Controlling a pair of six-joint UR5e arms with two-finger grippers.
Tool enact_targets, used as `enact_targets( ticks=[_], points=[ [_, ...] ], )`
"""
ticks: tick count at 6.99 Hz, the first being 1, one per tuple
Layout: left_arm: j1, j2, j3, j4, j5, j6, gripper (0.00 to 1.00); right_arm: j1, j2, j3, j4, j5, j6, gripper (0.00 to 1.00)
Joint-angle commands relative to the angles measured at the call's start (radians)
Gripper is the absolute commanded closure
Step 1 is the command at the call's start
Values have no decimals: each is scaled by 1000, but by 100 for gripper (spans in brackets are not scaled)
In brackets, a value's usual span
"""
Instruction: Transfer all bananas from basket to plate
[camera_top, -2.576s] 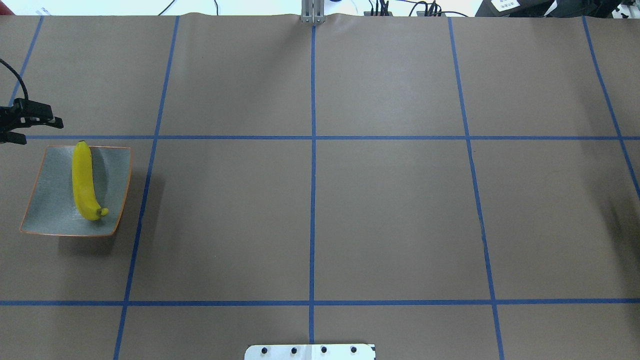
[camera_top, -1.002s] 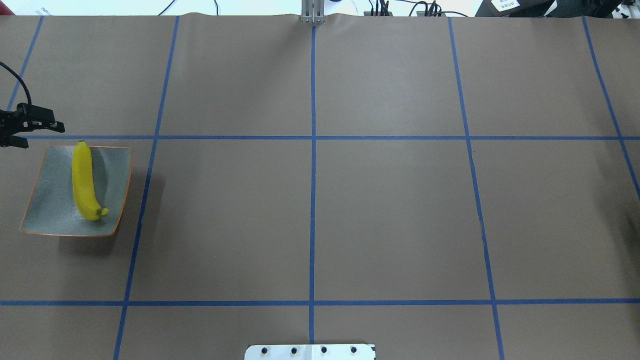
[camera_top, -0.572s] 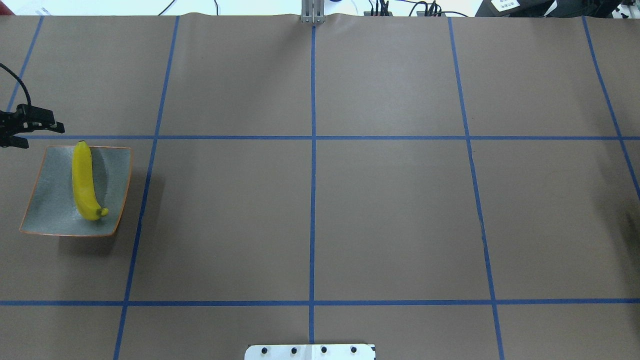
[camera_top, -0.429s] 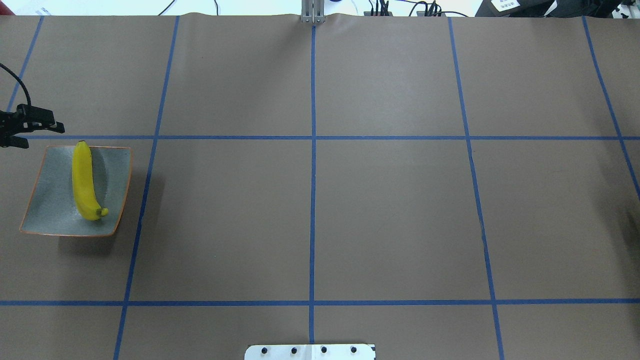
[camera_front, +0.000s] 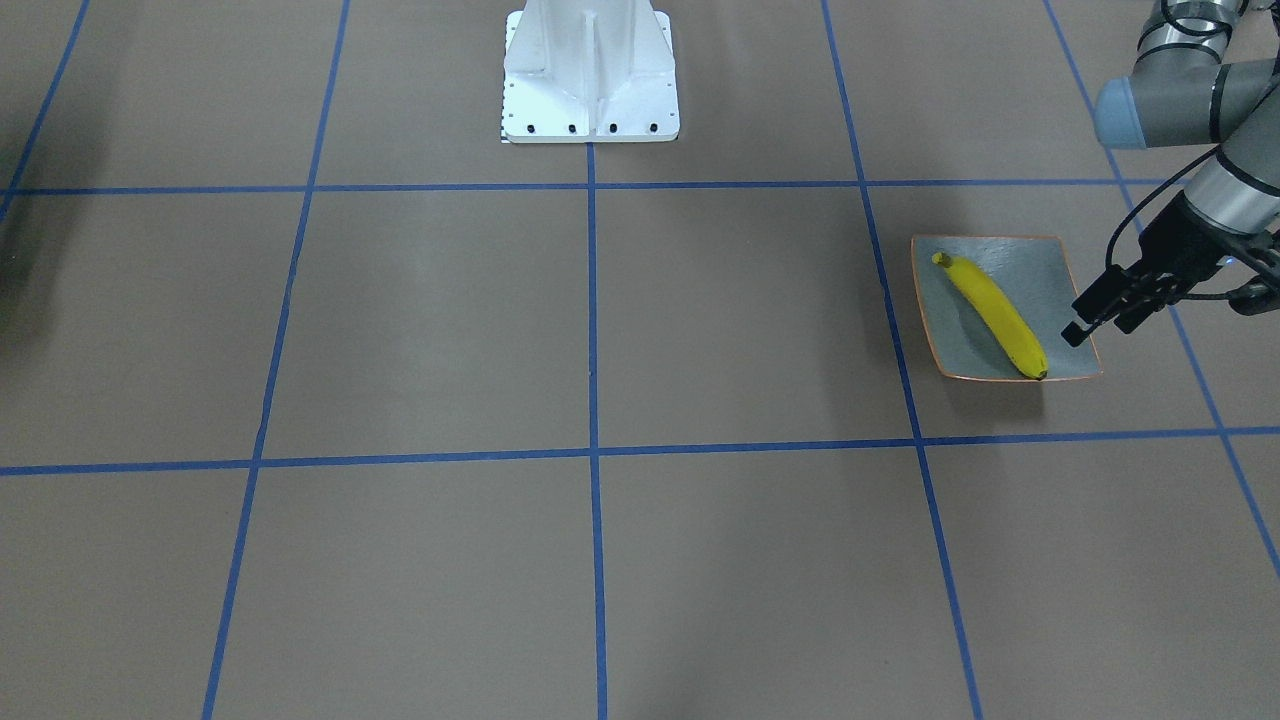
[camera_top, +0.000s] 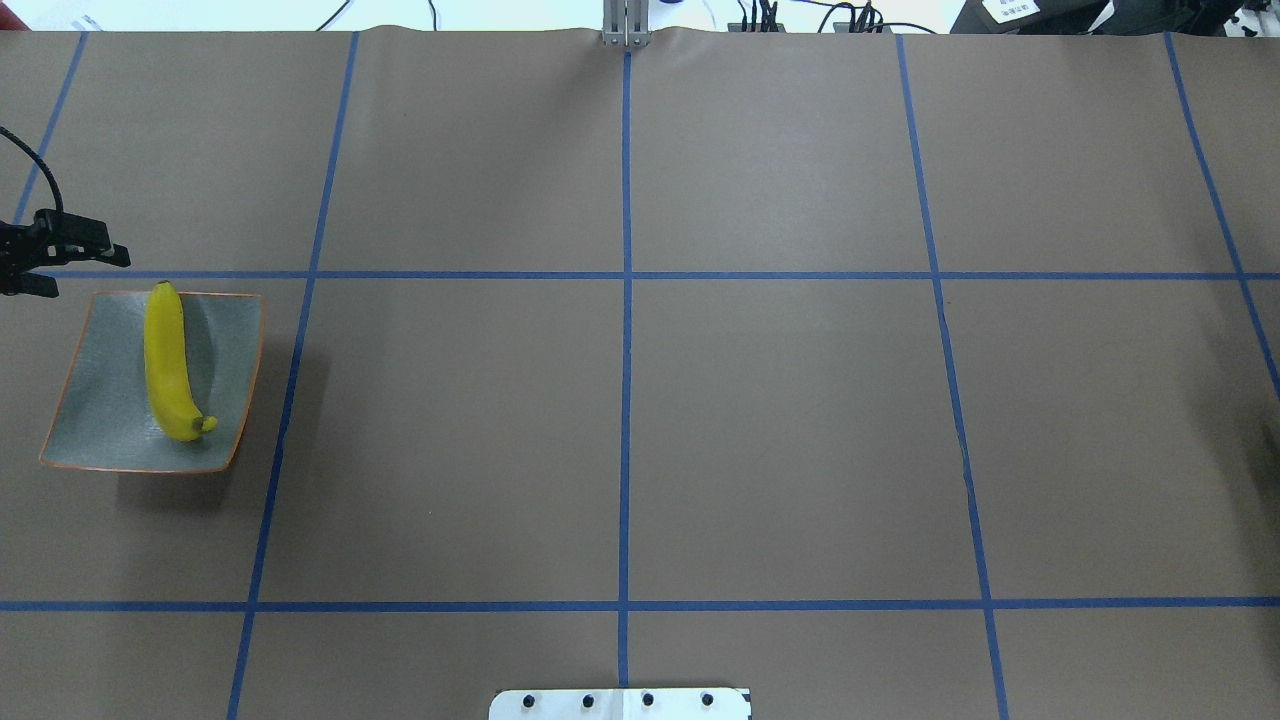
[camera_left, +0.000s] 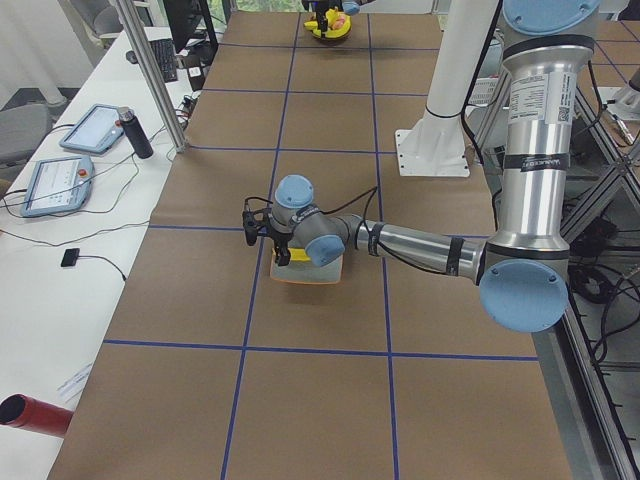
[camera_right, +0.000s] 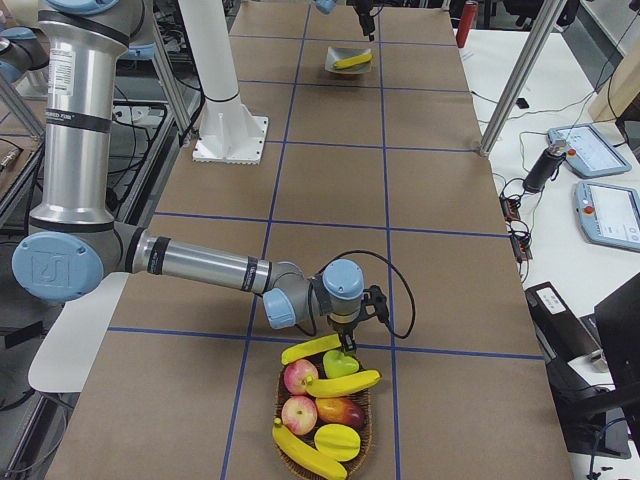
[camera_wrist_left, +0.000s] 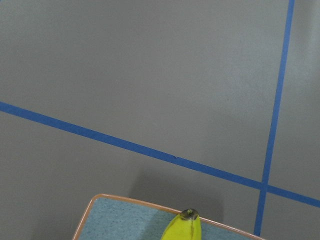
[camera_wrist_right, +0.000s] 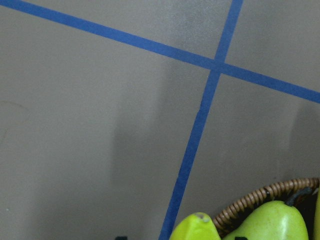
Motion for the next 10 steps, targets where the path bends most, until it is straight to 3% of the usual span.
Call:
enact_targets(
  ticks=[1, 2, 3, 5, 9, 10],
  points=[
    [5, -1, 6, -2, 0, -1, 0, 0, 1, -1, -13, -5, -20, 28],
    [5, -1, 6, 0, 0, -1, 0, -1, 1, -1, -14, -18, -25, 32],
    [6, -2, 6, -2, -2, -1, 0, 0, 1, 0, -15, -21, -27, 43],
    [6, -2, 4, -3, -2, -2, 0, 11, -1, 2, -13, -20, -27, 97],
    [6, -2, 4, -2, -2, -2, 0, 43, 4, 29, -48, -20, -27, 100],
    [6, -2, 4, -2, -2, -2, 0, 48, 4, 86, -123, -15, -25, 100]
  ],
)
